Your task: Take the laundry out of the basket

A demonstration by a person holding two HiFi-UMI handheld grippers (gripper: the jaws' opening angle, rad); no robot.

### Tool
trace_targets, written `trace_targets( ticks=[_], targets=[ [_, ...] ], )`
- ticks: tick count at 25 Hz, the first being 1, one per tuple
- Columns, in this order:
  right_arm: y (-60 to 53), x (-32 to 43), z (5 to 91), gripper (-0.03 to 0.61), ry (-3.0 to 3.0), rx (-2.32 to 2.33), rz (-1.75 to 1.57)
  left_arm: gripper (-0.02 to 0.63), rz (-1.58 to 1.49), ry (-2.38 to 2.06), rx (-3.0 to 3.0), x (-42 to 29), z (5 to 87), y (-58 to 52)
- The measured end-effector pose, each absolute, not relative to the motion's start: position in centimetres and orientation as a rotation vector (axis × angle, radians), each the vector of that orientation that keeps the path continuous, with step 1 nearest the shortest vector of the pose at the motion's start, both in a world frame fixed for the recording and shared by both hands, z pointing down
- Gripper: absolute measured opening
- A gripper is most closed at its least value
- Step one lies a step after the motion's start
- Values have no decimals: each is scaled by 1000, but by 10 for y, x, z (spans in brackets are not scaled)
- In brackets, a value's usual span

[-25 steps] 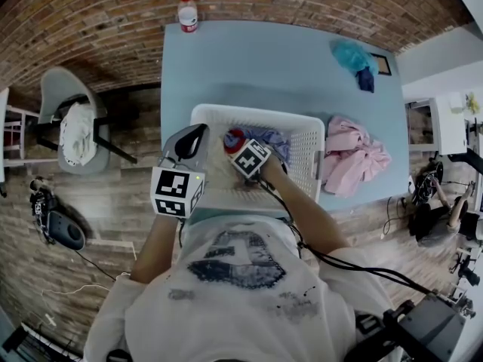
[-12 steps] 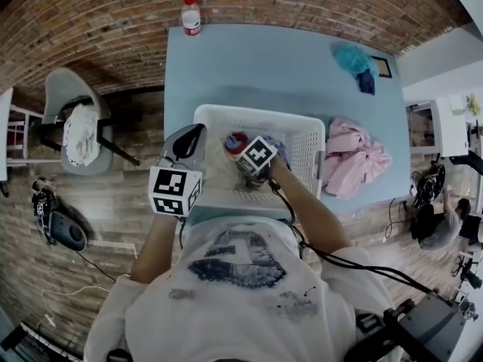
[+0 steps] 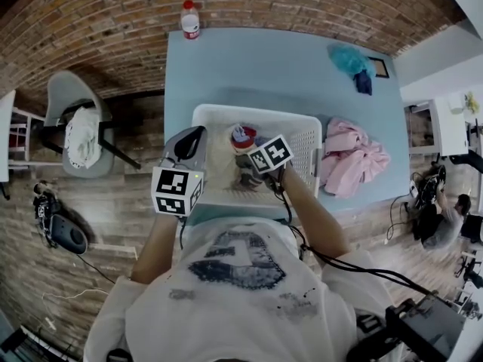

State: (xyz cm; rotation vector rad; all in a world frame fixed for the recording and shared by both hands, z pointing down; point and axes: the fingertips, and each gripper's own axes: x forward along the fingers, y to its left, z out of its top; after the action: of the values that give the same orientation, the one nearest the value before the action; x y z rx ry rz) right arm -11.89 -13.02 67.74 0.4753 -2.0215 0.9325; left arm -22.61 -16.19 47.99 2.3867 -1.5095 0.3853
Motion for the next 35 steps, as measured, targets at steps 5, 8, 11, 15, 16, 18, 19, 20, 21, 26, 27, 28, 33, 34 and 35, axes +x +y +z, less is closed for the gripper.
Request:
trace_targets(
  ticks=[5,8,11,15,16,18,19,20,21,26,27,28,33,34,35],
  targets=[
    [-133,-115,651,183,-2098,544,951,-9,403,-1510,2401,-221,479,-157],
    [-134,-113,635,183,-2141,587,956,-9,420,-1514,2405,-219,479,-154],
    [-136,-109,620,183,-2178,628,957,-9,424,-1518,2412,-214,478,-151],
    [-139,-102,598,183,-2221,687,947,-9,423,-1525,2419,-210,474,-150],
    [-140,-101,592,184,-2229,701,941,-8,423,-1527,2420,-209,473,-150],
    [-141,-98,581,184,-2247,726,918,-9,421,-1531,2421,-207,470,-150],
    [-141,-97,575,183,-2257,741,905,-9,418,-1534,2421,-206,469,-151],
    [-142,-95,570,184,-2267,759,895,-8,414,-1536,2421,-205,468,-152],
    [-143,-93,564,183,-2277,780,889,-9,410,-1538,2422,-203,466,-153],
    [-143,-81,534,187,-2301,882,833,-8,397,-1548,2438,-195,455,-156],
    [-143,-79,527,187,-2311,892,830,-8,395,-1549,2444,-193,453,-157],
    [-144,-77,521,187,-2325,901,834,-9,391,-1550,2450,-191,450,-157],
    [-145,-69,481,187,-2416,962,830,-9,366,-1558,2482,-184,436,-157],
    [-145,-67,473,187,-2434,977,816,-9,360,-1561,2488,-184,432,-156],
    [-146,-66,464,187,-2451,993,800,-8,352,-1565,2495,-183,428,-156]
  ],
)
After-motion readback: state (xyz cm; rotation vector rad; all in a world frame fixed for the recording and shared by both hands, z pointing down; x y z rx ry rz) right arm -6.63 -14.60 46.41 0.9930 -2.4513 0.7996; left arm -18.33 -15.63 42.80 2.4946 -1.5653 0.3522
